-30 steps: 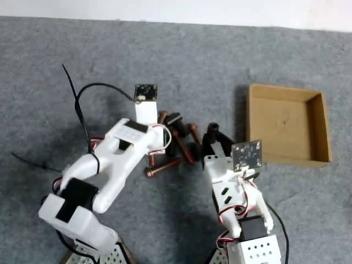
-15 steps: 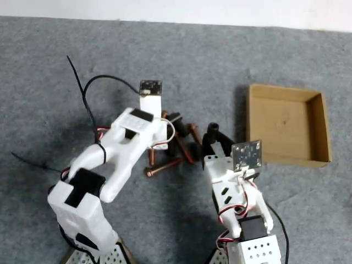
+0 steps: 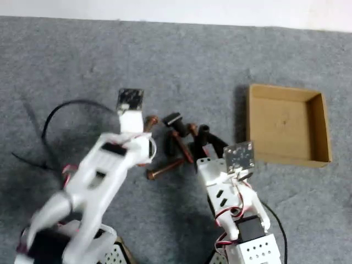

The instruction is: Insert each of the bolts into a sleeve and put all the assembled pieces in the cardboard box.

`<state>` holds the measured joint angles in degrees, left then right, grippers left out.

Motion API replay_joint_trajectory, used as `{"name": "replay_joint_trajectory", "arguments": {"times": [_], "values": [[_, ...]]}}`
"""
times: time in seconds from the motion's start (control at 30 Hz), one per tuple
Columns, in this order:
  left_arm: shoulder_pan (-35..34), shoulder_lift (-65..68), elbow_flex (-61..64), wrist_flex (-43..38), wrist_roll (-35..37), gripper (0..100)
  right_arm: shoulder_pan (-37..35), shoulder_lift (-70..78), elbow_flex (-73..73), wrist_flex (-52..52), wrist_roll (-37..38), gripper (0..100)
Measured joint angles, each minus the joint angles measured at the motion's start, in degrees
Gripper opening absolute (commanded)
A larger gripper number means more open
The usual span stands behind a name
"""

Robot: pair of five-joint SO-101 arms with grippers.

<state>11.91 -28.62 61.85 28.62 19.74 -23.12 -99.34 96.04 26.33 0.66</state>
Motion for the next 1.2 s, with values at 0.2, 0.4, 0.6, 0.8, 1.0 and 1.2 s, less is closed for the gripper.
{"name": "replay_joint_trajectory", "arguments": {"times": [0.2,0.4,0.6,0.8,1.0,1.2], "values": [[0.0,-20.0,12.3,-5.3,-1.4,0,-2.9,0.0,0.0,0.0,0.0,0.6],[0.0,-34.1,18.4,-5.6,-1.4,0,-6.5,0.0,0.0,0.0,1.9,0.6],[-0.1,-46.6,23.8,-5.6,-1.4,0,-12.1,0.0,0.0,1.9,10.7,0.6],[-0.1,-61.9,29.7,-5.6,-0.7,0,-13.5,0.0,0.0,2.0,15.1,0.7],[-0.2,-74.1,33.1,-5.6,7.7,1,-13.6,0.0,0.0,0.9,17.7,0.7],[0.4,-74.4,33.0,-5.6,9.0,1,-13.6,0.0,0.0,0.8,19.3,0.7]]}}
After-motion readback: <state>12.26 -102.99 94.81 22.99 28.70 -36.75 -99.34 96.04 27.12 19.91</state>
